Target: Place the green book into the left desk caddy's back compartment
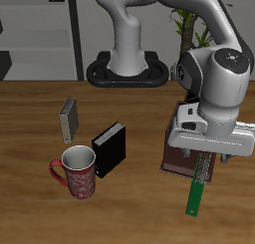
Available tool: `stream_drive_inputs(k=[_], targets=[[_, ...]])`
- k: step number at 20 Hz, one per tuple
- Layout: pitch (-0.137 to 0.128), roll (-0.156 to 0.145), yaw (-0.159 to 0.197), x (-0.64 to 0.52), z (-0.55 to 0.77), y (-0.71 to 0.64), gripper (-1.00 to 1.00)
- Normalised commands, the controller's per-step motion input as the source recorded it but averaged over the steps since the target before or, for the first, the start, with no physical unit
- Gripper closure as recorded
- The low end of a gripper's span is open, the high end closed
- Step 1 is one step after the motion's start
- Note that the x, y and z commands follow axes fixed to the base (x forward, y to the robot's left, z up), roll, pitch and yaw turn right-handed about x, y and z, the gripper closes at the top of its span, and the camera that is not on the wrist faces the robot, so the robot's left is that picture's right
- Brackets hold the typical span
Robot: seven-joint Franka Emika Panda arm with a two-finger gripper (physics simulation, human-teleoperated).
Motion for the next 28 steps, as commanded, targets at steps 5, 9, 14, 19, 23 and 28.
stream_drive_inputs(k=[5, 9, 14, 19, 23, 28], targets=[[0.022, -0.014, -0.013, 0.08, -0.21, -0.09, -1.0], [0.042, -0.02, -0.038, 0.05, -0.32, -0.15, 1.0], [0.013, 0.024, -0.007, 0.02, -0.12, 0.01, 1.0], [-0.015, 0.003, -0.006, 0.02, 0.02, 0.0, 1.0], [-0.031, -0.009, -0.01, -0.03, 0.18, -0.02, 1.0], [-0.054, -0.01, -0.003, -0.17, 0.42, -0.06, 1.0]])
